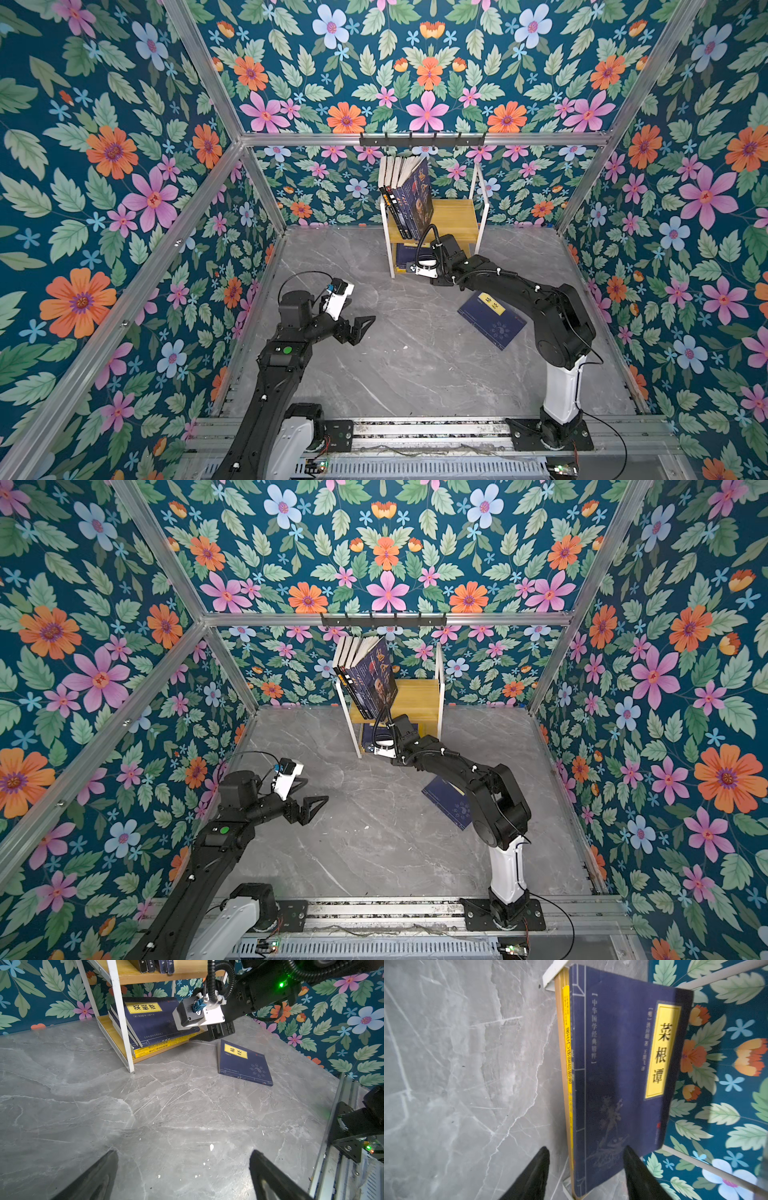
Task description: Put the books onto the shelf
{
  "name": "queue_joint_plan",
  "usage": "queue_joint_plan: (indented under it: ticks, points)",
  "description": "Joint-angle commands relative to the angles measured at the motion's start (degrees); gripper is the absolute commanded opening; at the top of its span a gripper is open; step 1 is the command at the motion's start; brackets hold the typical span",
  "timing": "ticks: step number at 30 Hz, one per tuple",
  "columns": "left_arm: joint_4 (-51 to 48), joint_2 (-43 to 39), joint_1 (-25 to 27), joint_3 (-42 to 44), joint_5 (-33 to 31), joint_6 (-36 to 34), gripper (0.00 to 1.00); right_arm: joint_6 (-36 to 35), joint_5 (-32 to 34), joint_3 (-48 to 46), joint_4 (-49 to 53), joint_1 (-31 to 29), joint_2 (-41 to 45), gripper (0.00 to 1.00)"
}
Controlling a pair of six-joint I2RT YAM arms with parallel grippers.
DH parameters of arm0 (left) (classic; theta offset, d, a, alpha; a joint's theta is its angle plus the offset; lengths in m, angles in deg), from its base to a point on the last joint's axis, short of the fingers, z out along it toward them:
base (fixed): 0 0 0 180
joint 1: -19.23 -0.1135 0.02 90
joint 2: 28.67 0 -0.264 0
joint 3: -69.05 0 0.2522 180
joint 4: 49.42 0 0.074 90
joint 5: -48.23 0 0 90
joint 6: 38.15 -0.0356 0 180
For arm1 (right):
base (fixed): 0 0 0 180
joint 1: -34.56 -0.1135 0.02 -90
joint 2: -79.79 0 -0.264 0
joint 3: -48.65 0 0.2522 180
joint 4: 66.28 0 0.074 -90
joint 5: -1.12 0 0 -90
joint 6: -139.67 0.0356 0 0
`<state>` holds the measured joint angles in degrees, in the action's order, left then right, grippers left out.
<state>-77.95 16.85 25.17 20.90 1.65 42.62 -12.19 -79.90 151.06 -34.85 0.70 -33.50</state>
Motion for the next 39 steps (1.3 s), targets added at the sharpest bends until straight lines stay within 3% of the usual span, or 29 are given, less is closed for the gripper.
queue_joint_plan:
  ticks: [1, 8, 19, 30, 34, 39]
  points:
    - [1.64, 0.05, 0.04, 0.34, 0.02, -0.06, 1.00, 1.16, -2.45, 2.42, 4.52, 0.62, -1.52, 0.58]
    - [1.69, 0.26, -0.13, 0.22, -0.17, -0.05, 1.00, 2.23, -3.62, 4.12, 4.70, 2.51, -3.28, 0.58]
    - [1.21, 0.54, -1.23, -0.87, 0.38, 0.63, 1.00, 0.06, -2.67, 4.35, -0.11, 2.89, -2.90, 0.38]
    - [2.67, 0.72, -1.18, 0.13, 0.04, 1.12, 1.00, 0.63, -3.60, 4.07, -1.71, 3.29, -2.74, 0.31]
    - [1.67, 0.80, -1.29, -0.75, 0.41, 1.14, 1.00, 0.38, -5.14, 4.64, -0.36, 3.36, -2.87, 0.33]
    - [1.70, 1.02, -1.10, -0.54, 0.32, 0.83, 1.00, 0.98, -6.68, 3.25, 0.97, 3.37, -1.74, 0.54]
